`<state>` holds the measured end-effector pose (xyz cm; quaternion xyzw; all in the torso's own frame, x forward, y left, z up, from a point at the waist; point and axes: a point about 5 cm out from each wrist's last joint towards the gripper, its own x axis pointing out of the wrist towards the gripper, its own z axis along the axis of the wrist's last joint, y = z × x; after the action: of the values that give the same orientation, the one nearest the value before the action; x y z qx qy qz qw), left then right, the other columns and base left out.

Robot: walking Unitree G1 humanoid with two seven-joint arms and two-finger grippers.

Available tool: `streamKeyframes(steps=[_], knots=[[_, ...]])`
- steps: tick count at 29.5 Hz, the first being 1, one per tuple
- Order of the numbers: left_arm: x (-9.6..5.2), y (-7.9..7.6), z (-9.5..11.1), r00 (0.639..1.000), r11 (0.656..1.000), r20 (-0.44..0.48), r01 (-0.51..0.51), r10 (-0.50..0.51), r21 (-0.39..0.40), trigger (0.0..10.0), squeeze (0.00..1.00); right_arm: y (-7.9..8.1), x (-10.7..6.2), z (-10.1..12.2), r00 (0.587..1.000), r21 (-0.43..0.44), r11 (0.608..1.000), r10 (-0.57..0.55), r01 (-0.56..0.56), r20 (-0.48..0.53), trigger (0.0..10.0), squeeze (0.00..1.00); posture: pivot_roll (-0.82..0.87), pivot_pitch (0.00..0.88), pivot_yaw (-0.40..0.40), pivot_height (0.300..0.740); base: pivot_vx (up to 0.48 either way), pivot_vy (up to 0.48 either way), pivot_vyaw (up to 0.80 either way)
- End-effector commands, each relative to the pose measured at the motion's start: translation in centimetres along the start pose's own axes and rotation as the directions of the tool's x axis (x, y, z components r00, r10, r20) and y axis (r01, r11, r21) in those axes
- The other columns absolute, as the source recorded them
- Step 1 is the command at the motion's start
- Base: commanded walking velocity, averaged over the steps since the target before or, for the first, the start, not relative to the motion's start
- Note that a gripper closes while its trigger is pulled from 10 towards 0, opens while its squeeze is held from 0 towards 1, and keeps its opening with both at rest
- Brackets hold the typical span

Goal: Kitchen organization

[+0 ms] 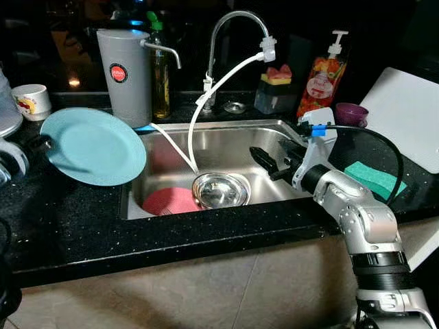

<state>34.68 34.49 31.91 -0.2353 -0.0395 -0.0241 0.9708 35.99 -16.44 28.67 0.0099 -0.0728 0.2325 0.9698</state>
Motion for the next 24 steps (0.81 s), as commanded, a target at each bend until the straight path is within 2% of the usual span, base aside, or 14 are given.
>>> streamKeyframes(steps=[1,3,6,9,10,12,13,17,18,22,24], knots=[[-0.3,-2.1,1.5,0.987,0.986,0.034,0.158,-0.160,0.045,10.0,0.00,0.2,-0.1,0.1,1.000,0.050,0.999,0.021,-0.022,0.024,10.0,0.00,0.21,0.085,-0.010,0.740,0.000,0.000,0.00],[-0.4,-3.5,2.0,0.963,0.962,0.048,0.262,-0.266,0.074,10.0,0.00,0.5,0.0,0.2,0.998,0.116,0.992,0.053,-0.056,0.034,10.0,0.00,0.21,0.085,-0.010,0.740,0.000,0.000,0.00],[-0.7,-5.8,2.7,0.909,0.911,0.081,0.400,-0.408,0.097,10.0,0.00,1.6,-0.3,1.0,0.980,0.252,0.950,0.159,-0.186,0.123,10.0,0.00,0.21,0.091,-0.018,0.740,0.000,0.000,0.00],[-1.0,-7.8,2.8,0.862,0.864,0.081,0.492,-0.501,0.109,10.0,0.00,2.8,-0.6,1.6,0.953,0.303,0.911,0.225,-0.280,0.204,10.0,0.00,0.21,0.096,-0.024,0.740,0.000,0.000,0.00],[-1.0,-7.8,2.8,0.862,0.864,0.081,0.492,-0.501,0.109,10.0,0.00,2.8,-0.6,1.6,0.953,0.303,0.911,0.225,-0.280,0.204,10.0,0.00,0.21,0.096,-0.024,0.740,0.000,0.000,0.00],[-1.2,-9.1,2.4,0.826,0.827,0.066,0.551,-0.559,0.111,10.0,0.00,3.6,-0.7,2.0,0.927,0.377,0.859,0.256,-0.348,0.273,10.0,0.00,0.21,0.112,-0.025,0.740,0.000,0.000,0.00],[-1.2,-9.1,2.4,0.826,0.827,0.066,0.551,-0.559,0.111,10.0,0.00,3.6,-0.7,2.0,0.927,0.377,0.859,0.256,-0.348,0.273,10.0,0.00,0.21,0.112,-0.025,0.740,0.000,0.000,0.00],[-0.7,-10.3,1.3,0.791,0.790,0.037,0.607,-0.611,0.085,10.0,0.00,4.2,-0.9,2.5,0.891,0.465,0.776,0.273,-0.426,0.362,10.0,0.00,0.20,0.132,-0.022,0.740,0.000,0.000,0.00],[-0.7,-10.3,1.3,0.791,0.790,0.037,0.607,-0.611,0.085,10.0,0.00,4.2,-0.9,2.5,0.891,0.465,0.776,0.273,-0.426,0.362,10.0,0.00,0.20,0.132,-0.022,0.740,0.000,0.000,0.00],[-0.2,-11.5,0.6,0.747,0.748,0.025,0.664,-0.664,0.019,10.0,0.00,4.8,-1.4,2.2,0.878,0.487,0.742,0.300,-0.461,0.373,10.0,0.00,0.19,0.151,-0.019,0.740,0.000,0.000,0.00],[-0.2,-11.6,0.6,0.744,0.745,0.026,0.667,-0.668,0.013,10.0,0.00,4.8,-1.4,2.2,0.878,0.489,0.740,0.301,-0.462,0.373,10.0,0.00,0.19,0.151,-0.019,0.740,0.000,0.000,0.00]])
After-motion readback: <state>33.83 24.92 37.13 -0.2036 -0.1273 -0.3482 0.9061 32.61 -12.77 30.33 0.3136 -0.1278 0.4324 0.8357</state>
